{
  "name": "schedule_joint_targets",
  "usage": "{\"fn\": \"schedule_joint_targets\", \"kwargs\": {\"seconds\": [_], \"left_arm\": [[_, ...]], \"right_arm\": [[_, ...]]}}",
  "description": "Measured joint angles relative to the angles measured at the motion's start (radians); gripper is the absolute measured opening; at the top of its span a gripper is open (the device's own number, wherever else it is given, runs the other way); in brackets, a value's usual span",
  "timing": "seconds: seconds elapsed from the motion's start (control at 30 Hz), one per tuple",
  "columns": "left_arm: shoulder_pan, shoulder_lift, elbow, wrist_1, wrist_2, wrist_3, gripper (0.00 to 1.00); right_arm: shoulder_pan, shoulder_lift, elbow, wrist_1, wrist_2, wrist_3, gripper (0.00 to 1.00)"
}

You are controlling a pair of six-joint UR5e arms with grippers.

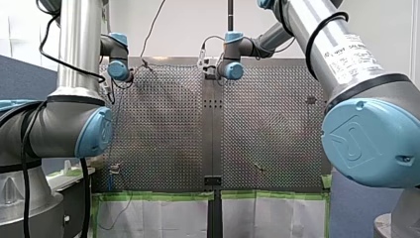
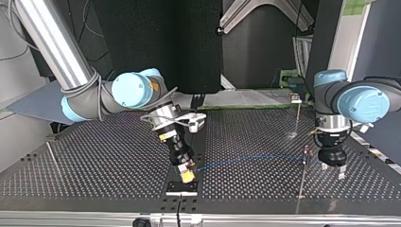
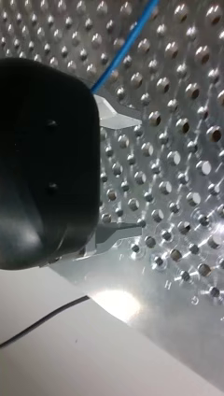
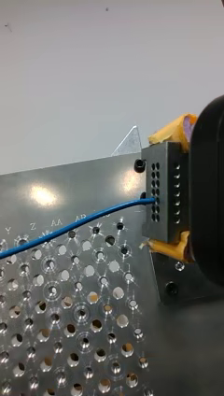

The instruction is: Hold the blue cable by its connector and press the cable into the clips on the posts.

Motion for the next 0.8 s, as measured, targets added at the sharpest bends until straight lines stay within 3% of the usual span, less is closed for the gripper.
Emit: {"fn": "schedule_joint_targets", "kwargs": {"seconds": [0.27, 0.4, 0.63, 0.8], "left_arm": [[-0.009, 0.039, -0.039, -0.072, -0.031, 0.071, 1.00], [-0.012, 0.072, -0.071, -0.105, -0.010, 0.088, 1.00], [-0.023, 0.137, -0.136, -0.170, 0.050, 0.082, 1.00], [-0.027, 0.177, -0.167, -0.210, 0.069, 0.075, 1.00]], "right_arm": [[0.001, 0.000, 0.000, 0.006, 0.000, 0.000, 0.00], [0.001, 0.000, 0.001, 0.007, 0.000, 0.000, 0.00], [0.001, 0.001, 0.001, 0.007, 0.000, 0.000, 0.00], [0.001, 0.002, 0.001, 0.007, 0.000, 0.000, 0.00]]}}
